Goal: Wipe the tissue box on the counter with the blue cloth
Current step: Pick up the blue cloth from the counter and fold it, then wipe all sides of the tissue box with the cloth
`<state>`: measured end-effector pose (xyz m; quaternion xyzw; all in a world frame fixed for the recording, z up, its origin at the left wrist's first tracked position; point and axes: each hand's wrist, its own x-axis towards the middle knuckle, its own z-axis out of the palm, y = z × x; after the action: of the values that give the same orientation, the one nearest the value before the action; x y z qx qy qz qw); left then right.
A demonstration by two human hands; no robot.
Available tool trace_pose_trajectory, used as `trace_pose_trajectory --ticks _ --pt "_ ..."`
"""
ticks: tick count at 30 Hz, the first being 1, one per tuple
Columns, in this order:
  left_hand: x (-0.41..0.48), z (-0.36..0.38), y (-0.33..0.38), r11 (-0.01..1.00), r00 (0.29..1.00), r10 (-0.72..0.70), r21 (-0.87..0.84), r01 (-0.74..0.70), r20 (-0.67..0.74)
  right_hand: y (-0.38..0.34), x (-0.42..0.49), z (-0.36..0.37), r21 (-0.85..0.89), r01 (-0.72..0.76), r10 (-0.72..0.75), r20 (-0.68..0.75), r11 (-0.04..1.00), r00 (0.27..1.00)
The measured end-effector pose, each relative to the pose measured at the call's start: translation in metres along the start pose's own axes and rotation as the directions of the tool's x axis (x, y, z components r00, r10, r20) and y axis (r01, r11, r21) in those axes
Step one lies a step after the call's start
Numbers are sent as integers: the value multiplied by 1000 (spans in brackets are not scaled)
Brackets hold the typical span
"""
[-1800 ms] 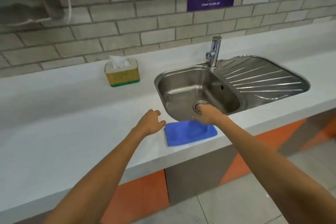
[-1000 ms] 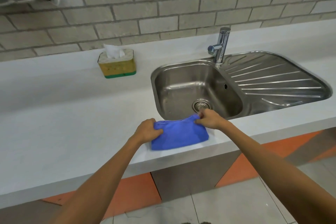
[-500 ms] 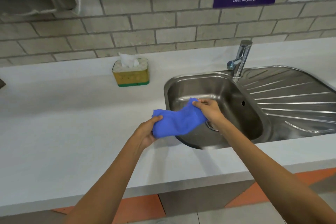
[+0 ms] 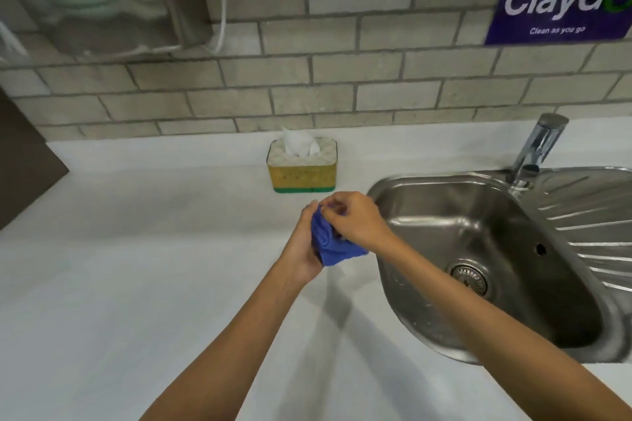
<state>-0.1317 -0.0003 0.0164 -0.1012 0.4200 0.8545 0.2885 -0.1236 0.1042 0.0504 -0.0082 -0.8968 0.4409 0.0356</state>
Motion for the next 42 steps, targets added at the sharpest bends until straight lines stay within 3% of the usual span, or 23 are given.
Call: trace_pose_trajectory --ticks 3,5,8,12,15,18,26,34,42 --pt "12 -23 15 996 996 -16 89 24 -85 2 19 8 228 -150 101 214 962 972" --pt "21 -38 22 986 984 -24 157 52 -178 14 34 7 301 -210 125 277 930 953" --pt "38 -65 37 980 963 -7 188 59 -269 39 67 -1 301 -236 197 154 924 968" --pt "60 -102 67 999 943 -11 41 26 -334 79 117 -8 222 -306 319 -26 926 947" --pt "84 -124 90 990 892 83 139 -23 -445 99 153 -5 235 -322 336 -24 917 941" --pt "109 -132 114 958 792 194 286 -25 -579 106 186 0 195 -340 340 33 920 940" --pt "159 -126 146 794 700 461 606 -51 -545 102 230 9 87 -317 294 207 944 933" --pt "176 -110 143 636 728 548 770 -42 -412 97 227 19 155 -255 229 170 954 958" --pt "137 -113 126 626 756 535 778 -55 -377 92 177 27 184 -206 181 146 961 973"
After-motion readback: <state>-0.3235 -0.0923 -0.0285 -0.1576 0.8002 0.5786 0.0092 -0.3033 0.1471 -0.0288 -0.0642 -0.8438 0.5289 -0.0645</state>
